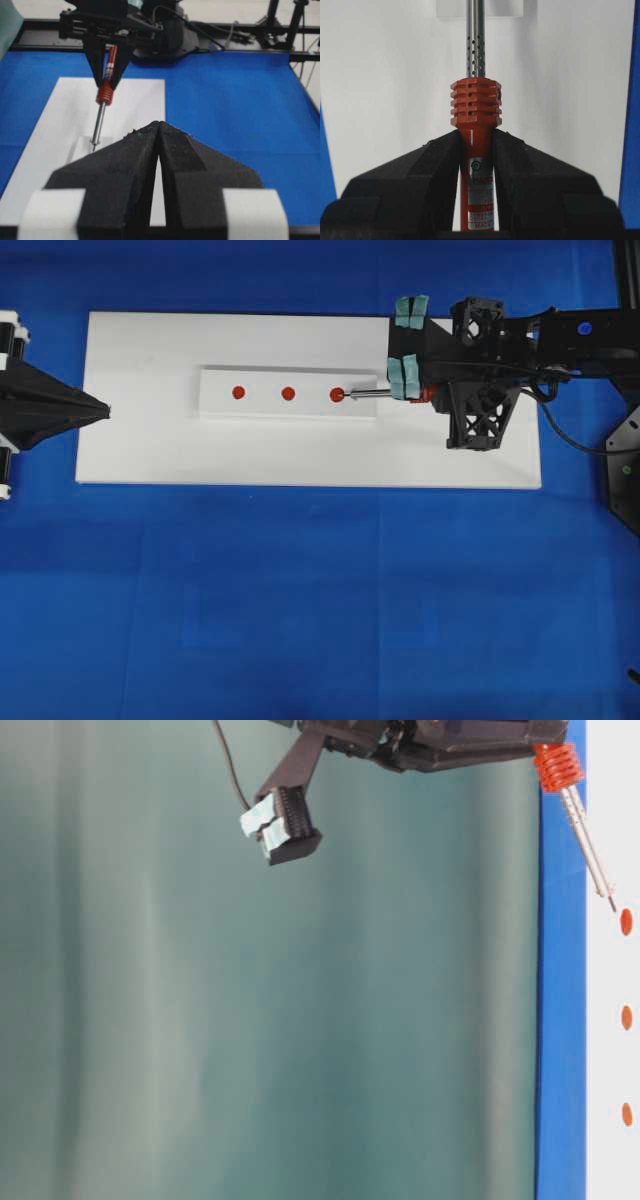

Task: Touch the tip of the soldering iron to the mark.
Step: 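Lower the iron tip onto the right red dot and hold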

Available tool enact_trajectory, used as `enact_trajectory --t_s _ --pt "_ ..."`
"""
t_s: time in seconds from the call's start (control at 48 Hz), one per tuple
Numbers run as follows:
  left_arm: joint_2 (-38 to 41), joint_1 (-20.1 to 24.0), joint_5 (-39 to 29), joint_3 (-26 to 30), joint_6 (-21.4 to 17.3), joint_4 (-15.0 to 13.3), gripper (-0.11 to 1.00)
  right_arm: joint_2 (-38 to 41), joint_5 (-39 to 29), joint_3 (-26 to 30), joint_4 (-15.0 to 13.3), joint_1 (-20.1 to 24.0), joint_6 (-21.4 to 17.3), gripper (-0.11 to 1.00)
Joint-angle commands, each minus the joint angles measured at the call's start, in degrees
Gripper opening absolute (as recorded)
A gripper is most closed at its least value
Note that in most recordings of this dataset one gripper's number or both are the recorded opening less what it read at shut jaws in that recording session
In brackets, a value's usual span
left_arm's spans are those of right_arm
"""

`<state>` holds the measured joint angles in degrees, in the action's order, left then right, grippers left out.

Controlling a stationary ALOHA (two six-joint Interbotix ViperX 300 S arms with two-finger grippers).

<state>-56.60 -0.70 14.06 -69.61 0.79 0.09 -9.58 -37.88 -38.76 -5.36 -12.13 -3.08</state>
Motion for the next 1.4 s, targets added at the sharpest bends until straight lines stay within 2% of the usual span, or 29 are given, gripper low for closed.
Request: enact_trajectory --t_s 0.0,1.376 --pt "0.26 0.09 0.26 0.70 0.00 0.09 0.00 -0.26 1.23 0.18 0.18 -0.18 0.09 0.07" --pt "0.18 0.18 0.26 0.70 0.09 0.09 0.00 0.53 1.05 0.18 0.26 -0.44 0.26 0.07"
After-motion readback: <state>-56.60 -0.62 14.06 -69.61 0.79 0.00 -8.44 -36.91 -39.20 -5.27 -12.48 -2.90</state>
